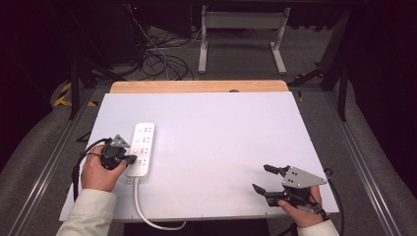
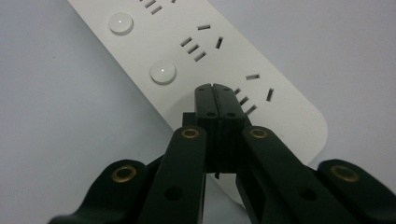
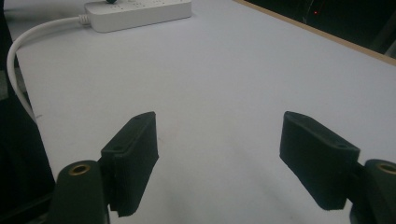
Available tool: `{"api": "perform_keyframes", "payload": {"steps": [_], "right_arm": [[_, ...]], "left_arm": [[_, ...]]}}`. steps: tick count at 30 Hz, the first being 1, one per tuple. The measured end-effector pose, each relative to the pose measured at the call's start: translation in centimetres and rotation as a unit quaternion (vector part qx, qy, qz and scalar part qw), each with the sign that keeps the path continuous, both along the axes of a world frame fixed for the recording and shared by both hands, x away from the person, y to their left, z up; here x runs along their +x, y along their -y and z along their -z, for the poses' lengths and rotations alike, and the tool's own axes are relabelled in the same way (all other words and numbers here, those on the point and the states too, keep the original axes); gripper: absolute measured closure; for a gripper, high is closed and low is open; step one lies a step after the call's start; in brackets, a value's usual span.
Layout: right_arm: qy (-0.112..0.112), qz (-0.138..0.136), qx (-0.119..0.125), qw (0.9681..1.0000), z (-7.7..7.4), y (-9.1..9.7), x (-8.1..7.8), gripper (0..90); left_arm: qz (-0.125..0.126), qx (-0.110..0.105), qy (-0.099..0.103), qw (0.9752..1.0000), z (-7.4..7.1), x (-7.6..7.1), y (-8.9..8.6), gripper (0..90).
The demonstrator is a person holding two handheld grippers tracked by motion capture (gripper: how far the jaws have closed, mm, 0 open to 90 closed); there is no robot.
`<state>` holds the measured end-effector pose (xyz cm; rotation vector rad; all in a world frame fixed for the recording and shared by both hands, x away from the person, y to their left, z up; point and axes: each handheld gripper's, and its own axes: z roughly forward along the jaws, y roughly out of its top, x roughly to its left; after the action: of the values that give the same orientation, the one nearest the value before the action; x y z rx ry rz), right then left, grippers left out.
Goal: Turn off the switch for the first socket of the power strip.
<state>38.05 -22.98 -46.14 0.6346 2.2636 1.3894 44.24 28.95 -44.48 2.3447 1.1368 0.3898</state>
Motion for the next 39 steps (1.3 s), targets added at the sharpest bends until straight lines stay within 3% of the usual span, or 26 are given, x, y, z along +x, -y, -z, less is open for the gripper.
{"api": "perform_keyframes", "payload": {"steps": [10,13,17,21,25,28,30,31,32,39], "right_arm": [[0.0,-0.001,-0.001,1.0,0.0,0.0,0.0,28.3],[0.0,-0.001,-0.002,1.0,0.0,0.0,0.0,28.3],[-0.001,-0.001,-0.001,1.0,0.0,-0.1,0.0,28.3],[0.0,-0.002,-0.003,1.0,0.0,-0.1,0.0,28.3],[-0.001,-0.001,-0.001,1.0,0.0,-0.2,0.0,28.3],[-0.001,-0.002,-0.002,1.0,0.0,-0.2,0.0,28.3],[0.001,-0.003,-0.001,1.0,0.0,-0.2,0.0,28.2],[0.002,-0.004,0.0,1.0,0.0,-0.2,0.0,28.3],[-0.001,-0.003,-0.001,1.0,0.0,-0.2,0.0,28.3],[-0.004,-0.003,0.001,1.0,0.1,-0.3,0.1,28.2]], "left_arm": [[-0.003,0.004,0.009,0.9999,0.1,-0.2,0.1,90.0],[0.001,-0.004,-0.004,1.0,0.0,-0.4,0.1,90.0],[-0.005,-0.017,0.001,0.9998,0.2,-0.6,-0.1,90.0],[-0.012,-0.008,0.014,0.9998,0.3,-0.5,0.0,90.0],[-0.014,-0.018,0.017,0.9996,0.6,-0.6,-0.3,90.0],[-0.016,-0.002,0.021,0.9997,0.4,-0.7,0.2,90.0],[-0.022,0.032,0.033,0.9987,-0.2,-1.1,0.3,90.0],[-0.026,0.044,0.029,0.9983,-0.4,-1.2,0.2,90.0],[-0.022,0.002,0.035,0.9991,-1.0,-1.5,-0.1,90.0],[-0.007,-0.005,0.059,0.9982,-2.3,-2.3,0.4,90.0]]}}
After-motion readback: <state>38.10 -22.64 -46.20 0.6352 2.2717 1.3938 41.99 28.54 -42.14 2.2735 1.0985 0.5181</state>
